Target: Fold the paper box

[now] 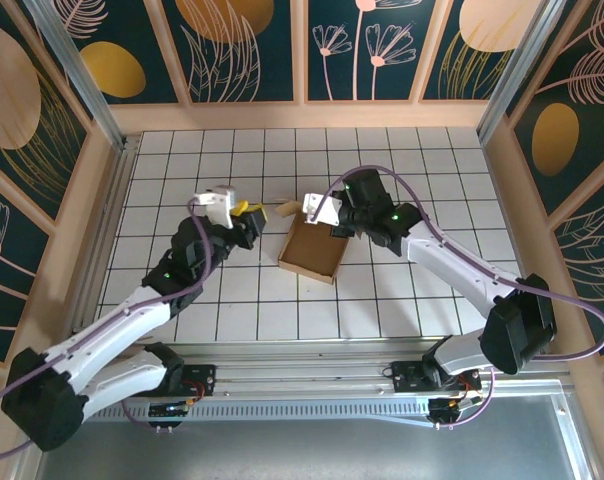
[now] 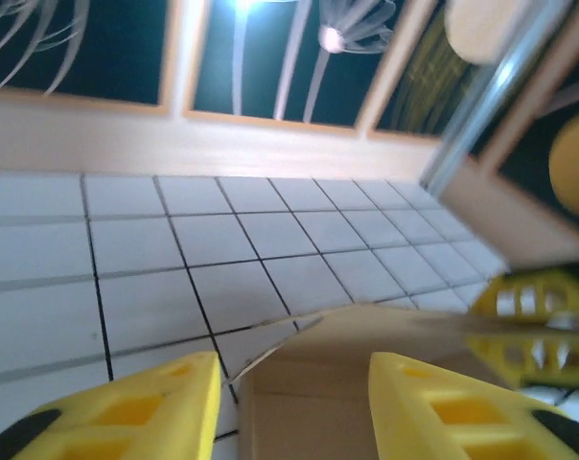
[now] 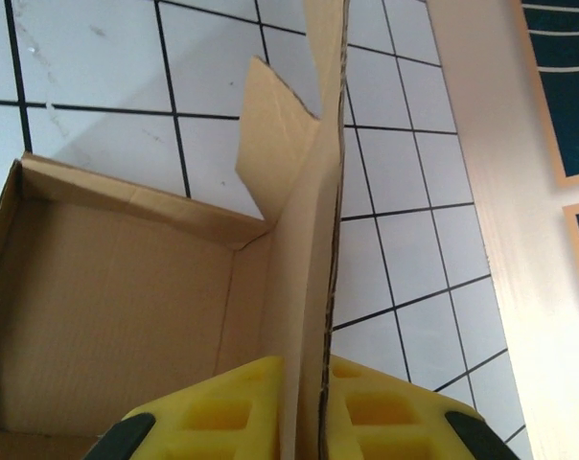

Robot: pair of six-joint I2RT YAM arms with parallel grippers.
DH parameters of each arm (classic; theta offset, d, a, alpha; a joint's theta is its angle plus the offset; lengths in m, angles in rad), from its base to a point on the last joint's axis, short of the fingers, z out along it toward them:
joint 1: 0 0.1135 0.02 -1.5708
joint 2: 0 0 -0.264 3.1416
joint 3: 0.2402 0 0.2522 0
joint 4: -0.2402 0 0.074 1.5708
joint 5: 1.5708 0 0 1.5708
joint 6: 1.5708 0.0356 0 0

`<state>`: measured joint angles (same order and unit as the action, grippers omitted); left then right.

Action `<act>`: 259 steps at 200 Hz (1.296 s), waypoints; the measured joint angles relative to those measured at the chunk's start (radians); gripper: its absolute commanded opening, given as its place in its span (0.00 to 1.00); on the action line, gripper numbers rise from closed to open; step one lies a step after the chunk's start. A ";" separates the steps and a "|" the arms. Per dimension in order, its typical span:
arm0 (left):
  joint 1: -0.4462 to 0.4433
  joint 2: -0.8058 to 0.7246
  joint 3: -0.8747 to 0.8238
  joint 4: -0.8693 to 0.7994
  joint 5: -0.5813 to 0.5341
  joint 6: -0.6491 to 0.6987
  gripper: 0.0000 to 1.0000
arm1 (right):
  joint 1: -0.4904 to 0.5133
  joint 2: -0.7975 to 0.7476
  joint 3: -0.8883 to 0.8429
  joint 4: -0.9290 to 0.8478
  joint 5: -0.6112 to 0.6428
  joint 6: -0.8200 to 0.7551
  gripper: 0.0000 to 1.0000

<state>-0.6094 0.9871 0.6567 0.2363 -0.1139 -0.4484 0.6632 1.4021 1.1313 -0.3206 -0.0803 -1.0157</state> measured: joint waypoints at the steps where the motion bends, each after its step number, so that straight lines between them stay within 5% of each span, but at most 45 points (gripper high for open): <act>1: 0.002 0.000 0.002 -0.007 0.000 -0.005 0.38 | 0.000 0.000 -0.002 0.001 0.001 0.000 0.16; 41: 0.194 0.189 0.114 -0.203 0.095 -0.184 0.37 | -0.015 -0.002 -0.015 0.010 -0.021 0.000 0.16; 103: 0.211 0.661 0.355 -0.274 0.336 -0.128 0.32 | -0.084 0.022 0.073 0.007 -0.138 0.003 0.16; 209: 0.255 0.795 0.413 -0.165 0.620 -0.080 0.10 | -0.102 0.079 0.109 -0.027 -0.211 0.001 0.12; 259: 0.255 0.795 0.387 -0.105 0.703 -0.083 0.07 | -0.106 0.093 0.131 -0.041 -0.217 0.002 0.06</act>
<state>-0.3542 1.7824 1.0439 0.1310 0.5892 -0.5316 0.5568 1.4956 1.2621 -0.3618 -0.2977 -1.0134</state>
